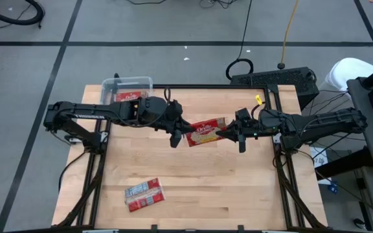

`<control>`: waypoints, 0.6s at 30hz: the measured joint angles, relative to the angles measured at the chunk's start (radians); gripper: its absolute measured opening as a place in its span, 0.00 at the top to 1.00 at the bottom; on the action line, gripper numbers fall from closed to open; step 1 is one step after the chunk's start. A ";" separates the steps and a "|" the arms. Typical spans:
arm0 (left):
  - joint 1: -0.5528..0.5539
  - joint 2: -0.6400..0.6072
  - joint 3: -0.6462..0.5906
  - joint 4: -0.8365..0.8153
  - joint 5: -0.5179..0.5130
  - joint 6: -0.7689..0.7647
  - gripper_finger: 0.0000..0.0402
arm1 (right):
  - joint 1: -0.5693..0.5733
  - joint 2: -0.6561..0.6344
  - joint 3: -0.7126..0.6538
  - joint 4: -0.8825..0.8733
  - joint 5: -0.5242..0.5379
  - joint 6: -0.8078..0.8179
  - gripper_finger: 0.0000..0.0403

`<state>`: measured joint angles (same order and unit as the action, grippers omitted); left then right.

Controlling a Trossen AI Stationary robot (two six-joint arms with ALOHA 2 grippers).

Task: Sort popcorn bags into baskets
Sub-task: Put the popcorn pack into the transparent bin

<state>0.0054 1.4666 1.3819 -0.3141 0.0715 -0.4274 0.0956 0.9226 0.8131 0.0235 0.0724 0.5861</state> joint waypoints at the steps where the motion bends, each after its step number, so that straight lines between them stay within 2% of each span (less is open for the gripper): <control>1: 0.001 0.000 0.000 0.000 0.000 0.000 0.95 | 0.000 0.000 0.000 0.000 0.001 0.000 0.96; 6: 0.007 0.000 0.000 -0.004 0.001 0.007 0.91 | 0.000 0.000 0.000 0.001 0.024 -0.007 0.93; 10: 0.019 -0.004 0.000 -0.034 0.021 0.008 0.89 | 0.000 0.000 0.000 -0.001 0.063 -0.009 0.85; 18: 0.051 -0.053 -0.001 -0.153 0.036 0.063 0.95 | -0.005 -0.001 0.000 -0.045 0.111 -0.020 0.67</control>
<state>0.0560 1.4133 1.3808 -0.4671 0.1079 -0.3647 0.0903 0.9215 0.8135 -0.0219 0.1833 0.5657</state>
